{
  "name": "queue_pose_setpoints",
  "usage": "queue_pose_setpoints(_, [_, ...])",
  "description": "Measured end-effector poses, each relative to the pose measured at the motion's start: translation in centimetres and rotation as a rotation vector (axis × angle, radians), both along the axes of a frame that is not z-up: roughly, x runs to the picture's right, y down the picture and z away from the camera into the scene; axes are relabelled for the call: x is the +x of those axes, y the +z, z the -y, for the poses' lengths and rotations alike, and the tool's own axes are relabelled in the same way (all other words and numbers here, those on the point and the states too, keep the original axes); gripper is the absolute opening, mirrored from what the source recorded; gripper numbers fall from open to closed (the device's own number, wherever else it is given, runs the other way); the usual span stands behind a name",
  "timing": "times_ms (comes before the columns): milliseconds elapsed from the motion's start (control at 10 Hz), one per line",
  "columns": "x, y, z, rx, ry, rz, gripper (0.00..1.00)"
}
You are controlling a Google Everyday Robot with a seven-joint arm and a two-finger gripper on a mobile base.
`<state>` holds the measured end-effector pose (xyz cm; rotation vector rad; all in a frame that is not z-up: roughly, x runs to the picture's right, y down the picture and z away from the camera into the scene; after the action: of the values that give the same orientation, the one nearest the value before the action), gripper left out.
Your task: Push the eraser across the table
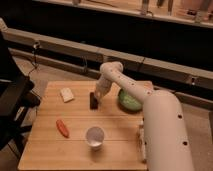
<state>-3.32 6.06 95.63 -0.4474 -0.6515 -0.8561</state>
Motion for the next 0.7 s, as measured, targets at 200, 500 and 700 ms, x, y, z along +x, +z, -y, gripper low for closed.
queue_pose_setpoints(200, [-0.15,0.05,0.02,0.002,-0.007,0.008,0.0])
queue_pose_setpoints(500, [-0.6,0.09,-0.02,0.005,-0.02,0.019,0.0])
queue_pose_setpoints(700, [-0.81,0.12,-0.05,0.007,-0.028,0.028,0.0])
